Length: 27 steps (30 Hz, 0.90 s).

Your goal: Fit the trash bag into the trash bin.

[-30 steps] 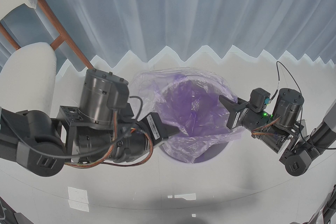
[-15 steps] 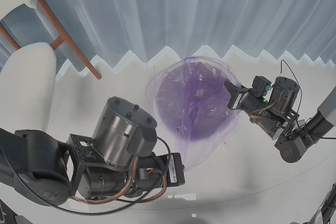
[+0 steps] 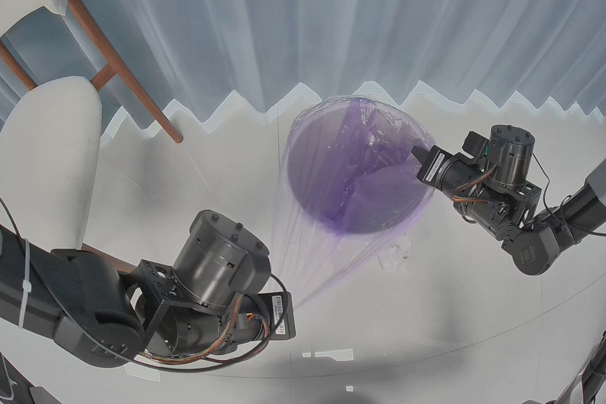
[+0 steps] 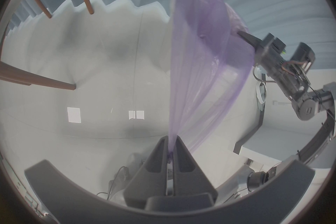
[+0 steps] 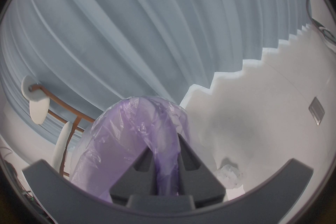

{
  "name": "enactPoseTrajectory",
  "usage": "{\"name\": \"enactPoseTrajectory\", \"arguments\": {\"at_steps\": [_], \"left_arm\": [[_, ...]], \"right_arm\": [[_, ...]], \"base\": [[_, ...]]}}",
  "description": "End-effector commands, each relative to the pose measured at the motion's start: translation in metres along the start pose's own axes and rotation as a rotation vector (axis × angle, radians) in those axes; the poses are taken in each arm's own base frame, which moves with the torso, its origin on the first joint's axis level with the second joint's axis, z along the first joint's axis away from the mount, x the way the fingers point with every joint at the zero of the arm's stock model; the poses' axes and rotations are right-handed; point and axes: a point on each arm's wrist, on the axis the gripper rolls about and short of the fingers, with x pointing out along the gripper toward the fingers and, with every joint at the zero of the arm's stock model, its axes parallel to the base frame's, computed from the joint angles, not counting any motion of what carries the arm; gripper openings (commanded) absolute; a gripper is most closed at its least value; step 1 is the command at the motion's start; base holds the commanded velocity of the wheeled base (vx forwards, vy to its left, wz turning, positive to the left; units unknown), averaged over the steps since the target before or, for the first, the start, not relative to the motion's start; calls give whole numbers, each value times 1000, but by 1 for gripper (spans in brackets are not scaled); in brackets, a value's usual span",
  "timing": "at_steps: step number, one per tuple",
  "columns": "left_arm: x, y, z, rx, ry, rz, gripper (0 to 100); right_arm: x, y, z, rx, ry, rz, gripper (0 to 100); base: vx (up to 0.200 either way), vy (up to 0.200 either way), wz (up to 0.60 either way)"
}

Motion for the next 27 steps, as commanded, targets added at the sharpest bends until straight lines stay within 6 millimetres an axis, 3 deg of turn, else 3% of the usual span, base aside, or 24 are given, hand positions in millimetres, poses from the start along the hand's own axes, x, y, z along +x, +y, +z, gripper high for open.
{"name": "enactPoseTrajectory", "arguments": {"at_steps": [1, 9, 18, 19, 22, 24, 26, 27], "left_arm": [[3, 12, 7, -35, -17, 41, 0], [2, 27, 32, -126, -130, 32, 0], [8, 28, 20, -215, -118, 2, 0], [8, 30, 17, -230, -112, 5, 100], [3, 38, 15, -278, -148, -1, 100], [-7, 44, 19, -309, -195, -33, 100], [-32, 55, 25, -355, -277, -104, 100], [-33, 55, 25, -358, -278, -108, 100]], "right_arm": [[-13, 5, 14, 48, -8, 3, 0], [-24, 7, 19, 68, 16, 23, 0], [-28, 12, 23, 69, 2, 40, 0], [-28, 12, 23, 69, 2, 40, 0], [-32, 12, 24, 66, 7, 51, 0], [-38, 12, 24, 66, 23, 77, 0], [-49, 10, 20, 66, 74, 129, 0], [-49, 9, 19, 66, 76, 132, 0]], "base": [[0, 0, 0], [0, 0, 0], [0, 0, 0], [0, 0, 0], [0, 0, 0], [0, 0, 0], [0, 0, 0], [0, 0, 0]]}}
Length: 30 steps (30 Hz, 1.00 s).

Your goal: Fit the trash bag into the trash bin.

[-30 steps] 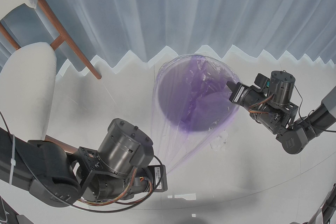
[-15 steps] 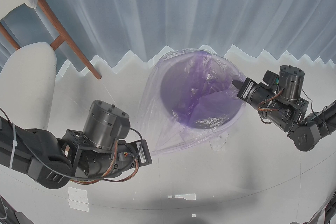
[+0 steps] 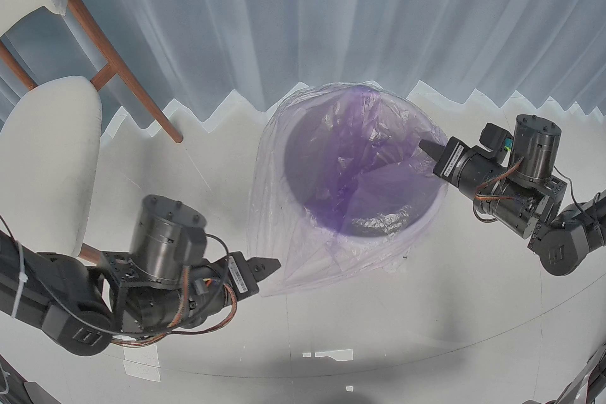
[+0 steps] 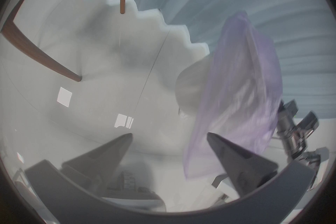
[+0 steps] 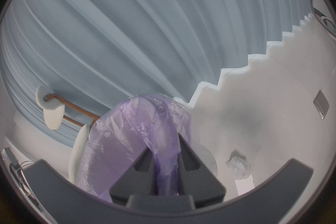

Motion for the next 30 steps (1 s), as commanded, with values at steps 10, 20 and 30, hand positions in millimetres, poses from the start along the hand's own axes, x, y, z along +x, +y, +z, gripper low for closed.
{"name": "enactPoseTrajectory", "arguments": {"at_steps": [10, 20, 30], "left_arm": [[-81, 63, 23, -167, -21, -255, 100], [-68, 61, 29, -259, 37, -379, 100], [-32, 60, 34, -255, 85, -382, 100]], "right_arm": [[-24, -4, -10, 12, 105, 94, 0], [-25, -2, -11, 12, 112, 103, 0], [-26, 4, -13, 3, 119, 122, 0]], "base": [[0, 0, 0], [0, 0, 0], [0, 0, 0]]}}
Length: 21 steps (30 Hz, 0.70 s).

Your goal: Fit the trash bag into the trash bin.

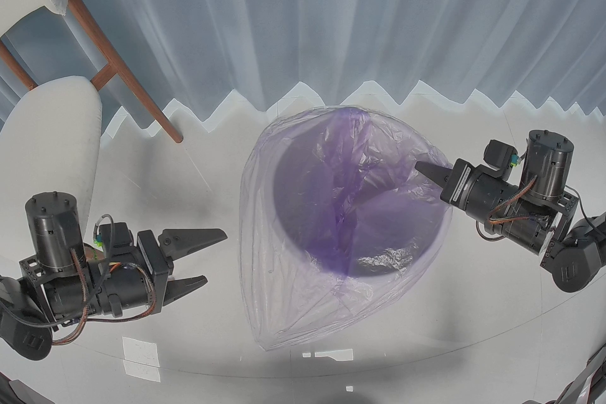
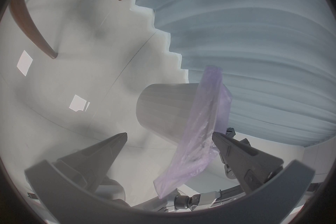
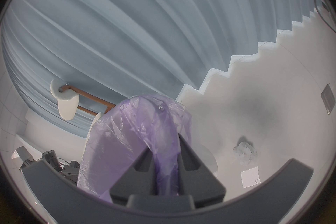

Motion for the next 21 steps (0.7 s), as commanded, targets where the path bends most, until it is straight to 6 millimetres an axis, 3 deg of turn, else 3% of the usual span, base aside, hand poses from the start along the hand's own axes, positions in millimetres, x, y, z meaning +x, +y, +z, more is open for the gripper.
{"name": "enactPoseTrajectory", "arguments": {"at_steps": [1, 3, 4, 11, 21], "left_arm": [[31, 13, 8, -9, 11, 12, 100], [34, 12, 10, -4, 4, -2, 100], [41, 13, 13, 3, -6, -20, 0], [53, 4, 16, -33, -2, -72, 0], [57, 23, 27, -47, -53, -23, 0]], "right_arm": [[-1, 7, -2, -9, 8, 21, 0], [-2, 7, -1, -9, 7, 23, 0], [-3, 10, -1, -10, 6, 29, 0], [-6, 12, -13, -13, 48, 35, 0], [-7, 14, -15, -11, 51, 43, 0]], "base": [[0, 0, 0], [0, 0, 0], [0, 0, 0], [0, 0, 0], [0, 0, 0]]}}
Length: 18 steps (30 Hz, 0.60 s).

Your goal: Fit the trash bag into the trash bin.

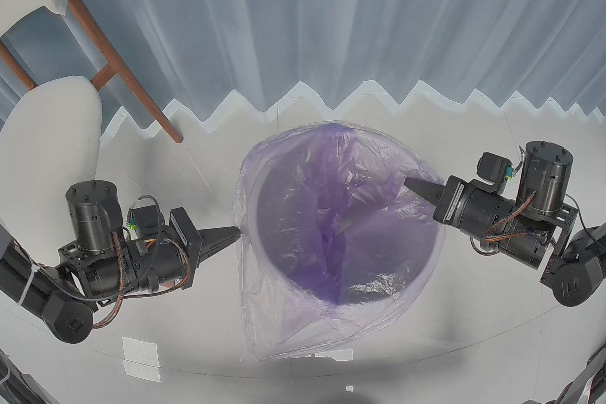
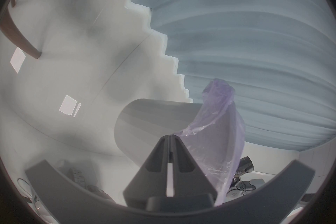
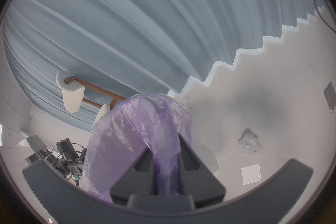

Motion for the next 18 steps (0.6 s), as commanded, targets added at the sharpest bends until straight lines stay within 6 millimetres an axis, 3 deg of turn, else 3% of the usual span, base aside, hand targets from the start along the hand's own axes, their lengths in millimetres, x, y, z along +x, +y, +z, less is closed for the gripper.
{"name": "enactPoseTrajectory", "arguments": {"at_steps": [1, 6, 15, 18], "left_arm": [[3, 19, 10, -24, -29, 61, 0], [-1, 33, 25, -32, -76, 91, 0], [16, 52, 14, -38, -35, 130, 0], [16, 52, -1, -16, -17, 116, 0]], "right_arm": [[0, 2, 2, 1, -7, 7, 0], [-5, 3, 0, 4, 0, 8, 0], [-9, 8, -1, 6, 37, 83, 0], [-8, 9, 1, 3, 29, 86, 0]], "base": [[0, 0, 0], [0, 0, 0], [0, 0, 0], [0, 0, 0]]}}
